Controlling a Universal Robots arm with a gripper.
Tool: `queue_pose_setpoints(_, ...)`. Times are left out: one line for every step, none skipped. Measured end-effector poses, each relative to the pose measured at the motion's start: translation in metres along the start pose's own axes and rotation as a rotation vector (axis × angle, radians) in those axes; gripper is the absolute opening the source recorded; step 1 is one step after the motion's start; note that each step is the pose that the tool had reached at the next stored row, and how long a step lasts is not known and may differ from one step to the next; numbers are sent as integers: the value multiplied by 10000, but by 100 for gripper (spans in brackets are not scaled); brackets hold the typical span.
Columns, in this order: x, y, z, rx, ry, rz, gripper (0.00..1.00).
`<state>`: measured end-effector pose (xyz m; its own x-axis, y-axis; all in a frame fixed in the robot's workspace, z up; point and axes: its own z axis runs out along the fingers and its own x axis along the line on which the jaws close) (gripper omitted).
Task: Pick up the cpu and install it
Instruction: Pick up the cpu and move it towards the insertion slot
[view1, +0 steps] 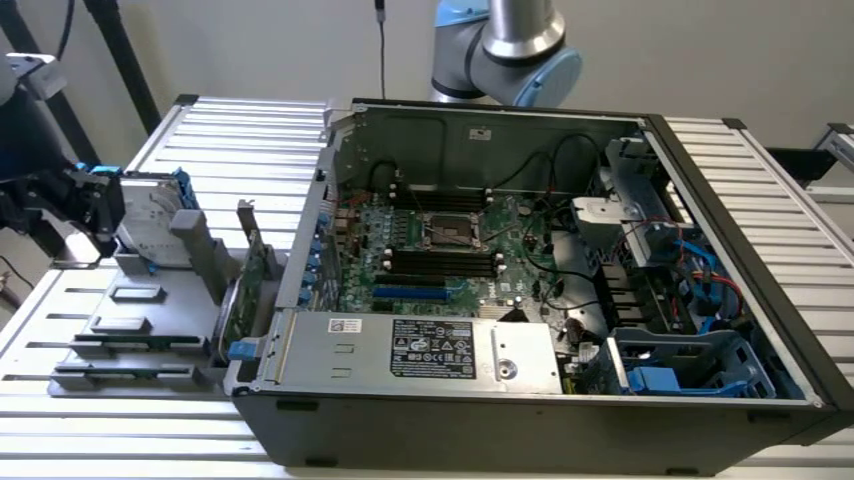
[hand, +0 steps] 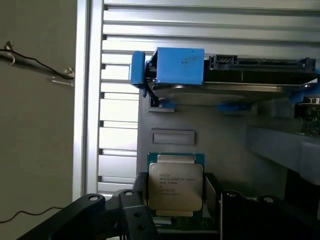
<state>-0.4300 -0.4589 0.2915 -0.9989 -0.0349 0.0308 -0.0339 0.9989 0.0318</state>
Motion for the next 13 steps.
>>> queue_pose_setpoints(-5, 2, -45, -1, -1, 0, 55)
queue_pose_setpoints(-12, 3, -90, 0, 1, -1, 55)
queue_pose_setpoints(-21, 6, -135, 0, 0, -1, 55)
queue_pose_setpoints(-33, 9, -180, -1, 0, 0, 55)
queue_pose_setpoints(-49, 12, -226, 0, 2, 0, 55)
queue_pose_setpoints(-73, 15, -275, 1, 3, 0, 55)
queue_pose_setpoints(-99, 19, -321, -1, 4, 0, 55)
queue_pose_setpoints(-126, 23, -366, -1, 5, 0, 55)
queue_pose_setpoints(-152, 26, -413, 1, 10, -1, 55)
queue_pose_setpoints(-179, 29, -459, 0, 12, -1, 55)
queue_pose_setpoints(-206, 33, -504, -1, 12, -2, 55)
queue_pose_setpoints(-234, 36, -550, 0, 16, -2, 55)
queue_pose_setpoints(-271, 40, -600, -1, 17, -2, 55)
